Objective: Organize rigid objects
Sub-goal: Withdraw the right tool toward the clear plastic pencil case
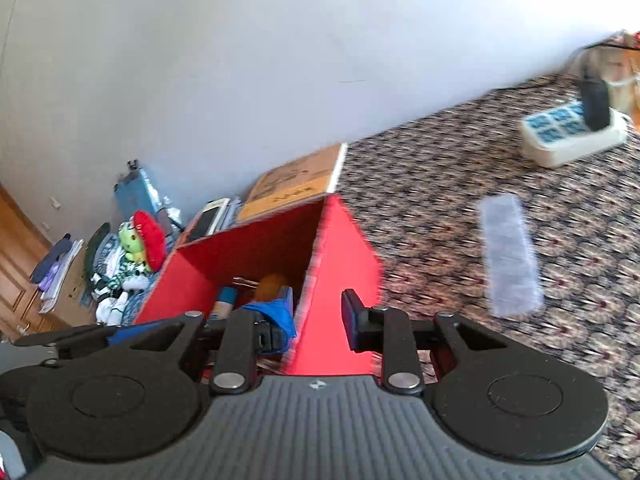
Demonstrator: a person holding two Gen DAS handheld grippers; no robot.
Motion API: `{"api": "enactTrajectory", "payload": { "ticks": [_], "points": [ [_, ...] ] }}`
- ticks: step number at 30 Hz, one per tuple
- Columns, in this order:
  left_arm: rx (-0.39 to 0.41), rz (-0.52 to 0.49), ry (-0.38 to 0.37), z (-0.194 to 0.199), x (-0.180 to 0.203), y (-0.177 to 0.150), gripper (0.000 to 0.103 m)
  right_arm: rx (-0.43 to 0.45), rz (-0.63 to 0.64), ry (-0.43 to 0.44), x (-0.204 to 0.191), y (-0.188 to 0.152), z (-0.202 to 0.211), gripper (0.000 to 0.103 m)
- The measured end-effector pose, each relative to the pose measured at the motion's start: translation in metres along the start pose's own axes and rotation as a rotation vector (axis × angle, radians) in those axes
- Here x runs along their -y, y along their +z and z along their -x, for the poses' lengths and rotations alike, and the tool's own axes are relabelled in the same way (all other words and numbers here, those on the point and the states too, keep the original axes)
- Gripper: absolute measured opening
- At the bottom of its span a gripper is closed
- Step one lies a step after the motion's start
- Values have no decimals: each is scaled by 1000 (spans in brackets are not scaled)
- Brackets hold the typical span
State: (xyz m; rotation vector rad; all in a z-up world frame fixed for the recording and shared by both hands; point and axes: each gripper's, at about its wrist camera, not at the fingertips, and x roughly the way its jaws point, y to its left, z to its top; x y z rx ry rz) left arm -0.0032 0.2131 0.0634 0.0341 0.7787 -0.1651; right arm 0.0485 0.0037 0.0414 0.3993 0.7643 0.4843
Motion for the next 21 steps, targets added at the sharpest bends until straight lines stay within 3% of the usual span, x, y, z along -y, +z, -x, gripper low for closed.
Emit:
{"api": "enactTrajectory", "payload": {
  "ticks": [12,21],
  "points": [
    [-101,-41,-12,-36,113,-7,59,-35,21,-152,72,-6,59,10],
    [-147,-61,15,-65,168,-10,59,-58,59,-236,113,-4,84,11]
  ]
}}
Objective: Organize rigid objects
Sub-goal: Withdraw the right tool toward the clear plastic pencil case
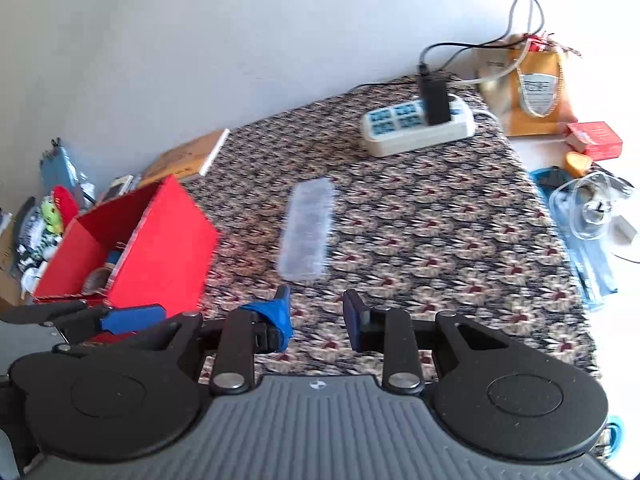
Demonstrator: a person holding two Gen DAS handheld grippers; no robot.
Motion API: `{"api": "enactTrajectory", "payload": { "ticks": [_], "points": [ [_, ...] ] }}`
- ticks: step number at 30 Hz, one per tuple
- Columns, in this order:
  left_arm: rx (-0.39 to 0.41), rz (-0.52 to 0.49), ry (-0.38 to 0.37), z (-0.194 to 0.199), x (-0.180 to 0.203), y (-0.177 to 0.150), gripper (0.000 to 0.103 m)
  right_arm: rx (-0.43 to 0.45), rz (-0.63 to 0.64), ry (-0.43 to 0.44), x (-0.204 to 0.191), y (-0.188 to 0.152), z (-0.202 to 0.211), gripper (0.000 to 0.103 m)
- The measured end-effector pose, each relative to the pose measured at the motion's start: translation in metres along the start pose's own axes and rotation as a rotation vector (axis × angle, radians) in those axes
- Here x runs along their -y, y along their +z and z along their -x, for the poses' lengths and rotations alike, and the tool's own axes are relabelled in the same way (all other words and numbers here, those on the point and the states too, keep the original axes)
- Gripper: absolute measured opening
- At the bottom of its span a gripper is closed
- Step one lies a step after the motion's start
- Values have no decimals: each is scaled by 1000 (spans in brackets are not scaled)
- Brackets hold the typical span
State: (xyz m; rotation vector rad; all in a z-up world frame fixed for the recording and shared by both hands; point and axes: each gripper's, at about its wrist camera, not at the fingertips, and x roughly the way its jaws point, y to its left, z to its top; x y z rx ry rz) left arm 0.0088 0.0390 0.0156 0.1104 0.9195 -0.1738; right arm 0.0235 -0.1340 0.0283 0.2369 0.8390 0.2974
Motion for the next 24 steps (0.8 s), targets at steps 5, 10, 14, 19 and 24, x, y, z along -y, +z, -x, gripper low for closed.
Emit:
{"api": "enactTrajectory", "payload": {
  "ticks": [5,10,14,19,24],
  "points": [
    [-24,16,29,-12,14,2,59,-32,2,-9,16,-3,-4,12],
    [-49,25,72,-22,19,2,60,-76,19,-6,23,-7,-15,12],
    [-66,24,100,-29,22,1,60,-103,28,13,26,-9,-24,13],
    [-88,43,109,-38,22,0,60,-136,13,36,34,-7,-38,14],
    [-102,46,96,-52,19,-2,60,-174,14,59,36,3,-59,14]
  ]
}}
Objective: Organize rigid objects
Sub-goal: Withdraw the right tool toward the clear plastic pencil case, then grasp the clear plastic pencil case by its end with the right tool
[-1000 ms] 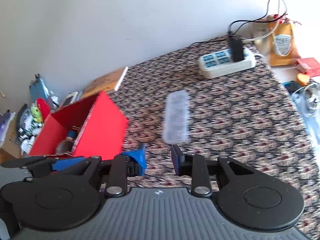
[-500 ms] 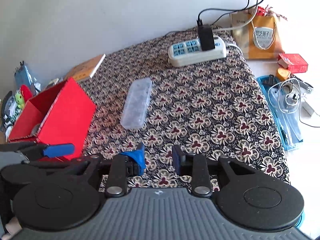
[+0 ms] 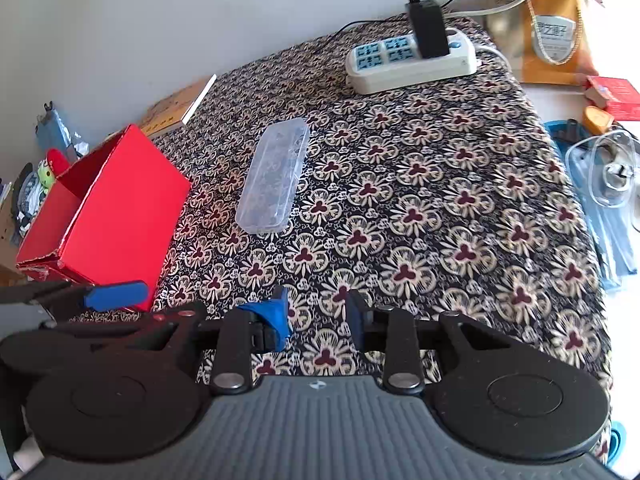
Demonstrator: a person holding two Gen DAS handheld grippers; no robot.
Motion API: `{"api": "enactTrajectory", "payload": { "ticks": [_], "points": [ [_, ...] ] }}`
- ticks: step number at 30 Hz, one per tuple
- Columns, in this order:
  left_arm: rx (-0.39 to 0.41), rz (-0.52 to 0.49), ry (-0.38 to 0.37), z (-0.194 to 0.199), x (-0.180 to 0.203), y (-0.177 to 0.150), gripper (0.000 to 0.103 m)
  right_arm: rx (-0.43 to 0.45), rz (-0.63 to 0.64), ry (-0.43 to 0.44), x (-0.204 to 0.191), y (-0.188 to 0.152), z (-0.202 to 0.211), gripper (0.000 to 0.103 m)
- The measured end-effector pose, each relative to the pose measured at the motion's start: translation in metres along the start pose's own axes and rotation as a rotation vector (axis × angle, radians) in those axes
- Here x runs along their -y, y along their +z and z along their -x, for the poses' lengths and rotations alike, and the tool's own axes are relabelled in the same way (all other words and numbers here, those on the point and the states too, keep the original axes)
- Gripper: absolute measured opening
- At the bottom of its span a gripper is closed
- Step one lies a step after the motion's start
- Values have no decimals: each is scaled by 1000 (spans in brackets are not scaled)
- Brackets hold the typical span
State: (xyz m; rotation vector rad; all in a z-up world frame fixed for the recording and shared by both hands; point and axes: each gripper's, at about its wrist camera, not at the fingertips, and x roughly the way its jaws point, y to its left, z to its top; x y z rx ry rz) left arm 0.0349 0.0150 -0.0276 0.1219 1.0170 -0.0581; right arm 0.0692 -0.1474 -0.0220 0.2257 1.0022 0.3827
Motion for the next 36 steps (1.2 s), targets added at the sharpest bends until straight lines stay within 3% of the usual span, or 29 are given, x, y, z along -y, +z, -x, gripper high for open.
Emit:
{"api": "enactTrajectory", "payload": {
  "ticks": [7,15,21,28,31,36],
  "points": [
    [-14,-16,-32,-35,-7,0,61,-35,115,1,-10,41,-46,15],
    [23,-13,-106,-52,-16,7,61,17,67,34,-32,129,-109,15],
    [23,-11,-126,-55,-22,8,61,5,104,-38,-47,163,-161,16],
    [20,-2,-132,-57,-29,3,61,-63,83,40,-45,160,-164,18],
    [38,-11,-159,-55,-28,2,62,-149,49,115,-38,140,-152,15],
    [18,-58,-174,-55,-15,-9,64,-202,18,208,-27,97,-123,16]
  ]
}}
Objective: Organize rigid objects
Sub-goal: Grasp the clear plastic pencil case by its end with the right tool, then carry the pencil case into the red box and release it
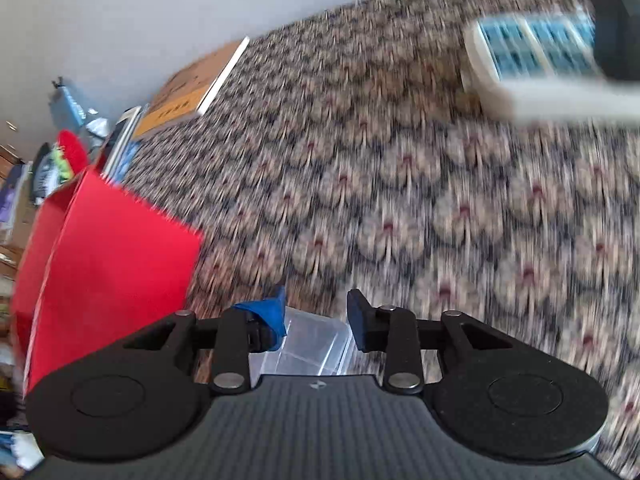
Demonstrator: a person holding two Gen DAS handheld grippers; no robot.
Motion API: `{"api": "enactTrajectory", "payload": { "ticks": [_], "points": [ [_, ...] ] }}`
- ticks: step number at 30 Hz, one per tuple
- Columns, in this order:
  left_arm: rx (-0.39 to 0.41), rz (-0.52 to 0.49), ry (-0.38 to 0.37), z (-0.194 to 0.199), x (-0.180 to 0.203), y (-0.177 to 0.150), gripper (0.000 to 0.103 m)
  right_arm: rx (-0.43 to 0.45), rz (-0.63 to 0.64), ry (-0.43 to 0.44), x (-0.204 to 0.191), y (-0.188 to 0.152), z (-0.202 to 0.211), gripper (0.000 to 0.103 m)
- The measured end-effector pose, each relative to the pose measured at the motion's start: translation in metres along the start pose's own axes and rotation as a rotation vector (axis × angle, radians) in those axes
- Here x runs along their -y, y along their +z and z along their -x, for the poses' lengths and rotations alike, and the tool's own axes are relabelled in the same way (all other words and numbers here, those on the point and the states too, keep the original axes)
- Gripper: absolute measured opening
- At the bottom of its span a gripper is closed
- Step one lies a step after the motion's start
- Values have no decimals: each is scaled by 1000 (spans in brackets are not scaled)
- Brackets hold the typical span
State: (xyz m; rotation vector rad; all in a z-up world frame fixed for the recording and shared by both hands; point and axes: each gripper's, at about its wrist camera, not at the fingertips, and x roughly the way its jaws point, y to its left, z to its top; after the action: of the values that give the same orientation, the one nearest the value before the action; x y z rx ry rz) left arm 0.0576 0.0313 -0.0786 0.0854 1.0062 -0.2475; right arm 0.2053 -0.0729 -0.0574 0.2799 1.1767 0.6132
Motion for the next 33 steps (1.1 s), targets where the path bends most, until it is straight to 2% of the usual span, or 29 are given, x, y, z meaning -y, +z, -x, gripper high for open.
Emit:
{"api": "enactTrajectory", "payload": {
  "ticks": [5,8,14,18,21,24,27,33],
  "points": [
    [-22,-26,-13,6,10,-20,64,-18,-11,52,4,-38,16,17],
    [-28,-64,10,8,17,-28,64,12,-6,62,3,-60,28,17],
    [-29,-64,10,10,24,-33,64,134,-208,85,31,-87,58,20],
    [-27,-39,2,11,25,-35,64,89,-251,141,36,-102,65,21],
    [-18,-22,-5,13,26,-37,64,67,-240,140,30,-117,63,21],
    [-15,-15,-25,16,27,-38,50,44,-246,156,23,-129,51,21],
    [-24,10,-33,17,24,-38,50,69,-228,154,15,-135,49,22],
    [-16,101,-94,33,11,-41,50,58,-280,206,16,-146,53,24]
  ]
}}
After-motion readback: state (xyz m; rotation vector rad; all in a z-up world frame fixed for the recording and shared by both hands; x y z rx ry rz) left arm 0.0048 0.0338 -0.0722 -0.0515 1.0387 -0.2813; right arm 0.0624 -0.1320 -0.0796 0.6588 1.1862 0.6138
